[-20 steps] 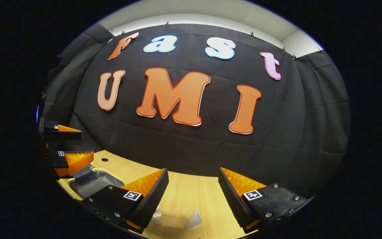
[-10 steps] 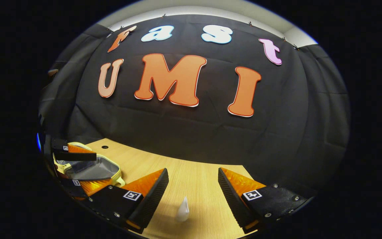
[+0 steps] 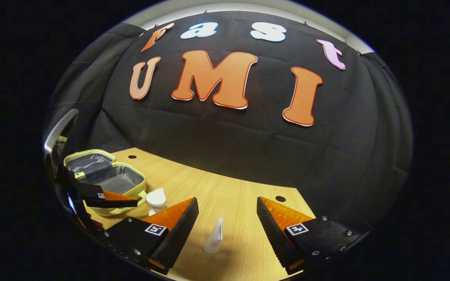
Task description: First open the suitcase, pack the skin care products into it, and then close the suitcase.
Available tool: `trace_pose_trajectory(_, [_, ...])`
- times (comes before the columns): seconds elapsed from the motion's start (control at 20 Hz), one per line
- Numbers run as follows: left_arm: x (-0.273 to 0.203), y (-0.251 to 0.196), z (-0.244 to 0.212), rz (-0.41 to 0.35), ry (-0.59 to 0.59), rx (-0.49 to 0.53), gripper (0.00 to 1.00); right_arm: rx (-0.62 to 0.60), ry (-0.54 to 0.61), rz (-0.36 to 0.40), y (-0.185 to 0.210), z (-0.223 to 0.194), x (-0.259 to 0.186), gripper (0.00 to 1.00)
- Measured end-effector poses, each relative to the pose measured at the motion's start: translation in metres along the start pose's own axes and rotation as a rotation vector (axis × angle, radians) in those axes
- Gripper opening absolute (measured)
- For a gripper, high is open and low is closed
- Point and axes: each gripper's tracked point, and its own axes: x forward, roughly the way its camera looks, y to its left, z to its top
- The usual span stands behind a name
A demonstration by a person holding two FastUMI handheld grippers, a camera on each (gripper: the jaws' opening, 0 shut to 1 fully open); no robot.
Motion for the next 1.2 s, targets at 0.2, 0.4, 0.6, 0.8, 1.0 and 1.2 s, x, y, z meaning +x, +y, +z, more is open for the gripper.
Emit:
trace_pose_trajectory(0.2, [0.030, -0.007, -0.024, -0.019, 0.025, -0.107, 0.99, 0.005, 0.063, 0.010, 0.000, -0.037, 0.005, 0.95])
trace_pose_trajectory(0.4, [0.045, -0.013, -0.049, -0.037, 0.046, -0.143, 0.97, 0.017, 0.106, 0.019, 0.003, -0.064, 0.010, 0.95])
trace_pose_trajectory(0.6, [0.053, -0.021, -0.051, -0.070, 0.043, -0.133, 0.75, 0.032, 0.140, 0.024, 0.002, -0.089, 0.017, 0.95])
trace_pose_trajectory(0.8, [0.051, -0.019, -0.052, -0.082, 0.071, -0.123, 0.59, 0.030, 0.190, 0.047, 0.011, -0.114, 0.023, 0.95])
trace_pose_trajectory(1.0, [0.038, -0.007, -0.040, -0.070, 0.082, -0.176, 0.59, 0.035, 0.232, 0.099, 0.025, -0.137, 0.031, 0.96])
trace_pose_trajectory(1.2, [0.017, 0.012, -0.019, -0.039, 0.061, -0.181, 0.59, 0.063, 0.262, 0.126, 0.033, -0.151, 0.038, 0.91])
